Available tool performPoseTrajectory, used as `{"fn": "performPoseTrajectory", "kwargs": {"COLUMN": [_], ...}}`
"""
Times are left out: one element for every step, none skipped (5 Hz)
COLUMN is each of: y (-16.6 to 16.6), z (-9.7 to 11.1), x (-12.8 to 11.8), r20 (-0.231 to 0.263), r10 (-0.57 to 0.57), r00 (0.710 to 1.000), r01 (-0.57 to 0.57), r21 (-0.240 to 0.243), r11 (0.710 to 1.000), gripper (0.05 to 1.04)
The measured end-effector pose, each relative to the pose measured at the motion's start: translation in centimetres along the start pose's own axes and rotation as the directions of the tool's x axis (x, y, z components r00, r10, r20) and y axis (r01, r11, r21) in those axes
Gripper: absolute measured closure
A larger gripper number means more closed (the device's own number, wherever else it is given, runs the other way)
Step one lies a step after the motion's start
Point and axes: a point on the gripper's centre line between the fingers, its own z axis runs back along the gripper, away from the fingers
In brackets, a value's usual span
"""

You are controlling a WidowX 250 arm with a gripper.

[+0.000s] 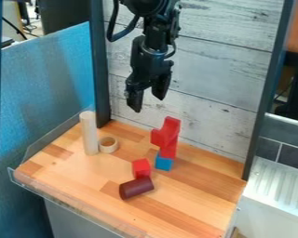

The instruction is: Put the garnet cylinder in the middle of the red arc

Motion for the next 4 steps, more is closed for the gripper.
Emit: {"fn": "performPoseTrajectory", "kwargs": {"y": [0.4, 2.4, 4.3, 6.2], "z": [-1.4, -1.2, 1.1, 1.5], "x": [-0.7, -1.5, -0.4, -0.6], "r20": [-0.025, -0.067, -0.050, -0.034], "r10": [-0.012, -0.088, -0.116, -0.248], "r00": [1.000, 0.994, 0.992, 0.968], "r01": [0.013, 0.088, 0.110, 0.237], "r21": [0.031, -0.010, -0.104, -0.191], "r11": [0.999, 0.996, 0.988, 0.952], "gripper": [0.083, 0.083, 0.083, 0.083]}}
